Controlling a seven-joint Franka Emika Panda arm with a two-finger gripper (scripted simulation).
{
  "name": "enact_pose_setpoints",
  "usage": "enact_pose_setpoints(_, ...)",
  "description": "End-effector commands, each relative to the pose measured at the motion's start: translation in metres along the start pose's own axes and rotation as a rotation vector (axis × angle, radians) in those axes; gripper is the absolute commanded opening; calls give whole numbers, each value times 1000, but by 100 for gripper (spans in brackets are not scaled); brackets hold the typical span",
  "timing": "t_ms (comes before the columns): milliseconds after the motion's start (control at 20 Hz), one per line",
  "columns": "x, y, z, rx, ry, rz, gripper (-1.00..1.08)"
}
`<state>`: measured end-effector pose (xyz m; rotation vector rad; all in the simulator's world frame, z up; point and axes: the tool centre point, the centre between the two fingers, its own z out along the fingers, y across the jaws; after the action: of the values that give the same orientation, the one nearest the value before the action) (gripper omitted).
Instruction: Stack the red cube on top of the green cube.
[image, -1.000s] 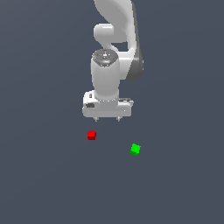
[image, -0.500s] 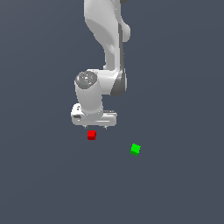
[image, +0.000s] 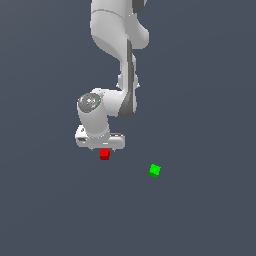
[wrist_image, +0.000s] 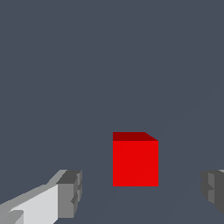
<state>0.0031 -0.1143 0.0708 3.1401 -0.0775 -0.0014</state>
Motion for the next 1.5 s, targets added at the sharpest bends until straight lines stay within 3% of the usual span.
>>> enact_pose_setpoints(0,0,0,0,0,0,0,100)
enact_pose_setpoints(900,1,1,51,0,1,0,100)
enact_pose_setpoints(950,1,1,51,0,1,0,-100)
enact_pose_setpoints(1450,1,1,51,0,1,0,-100)
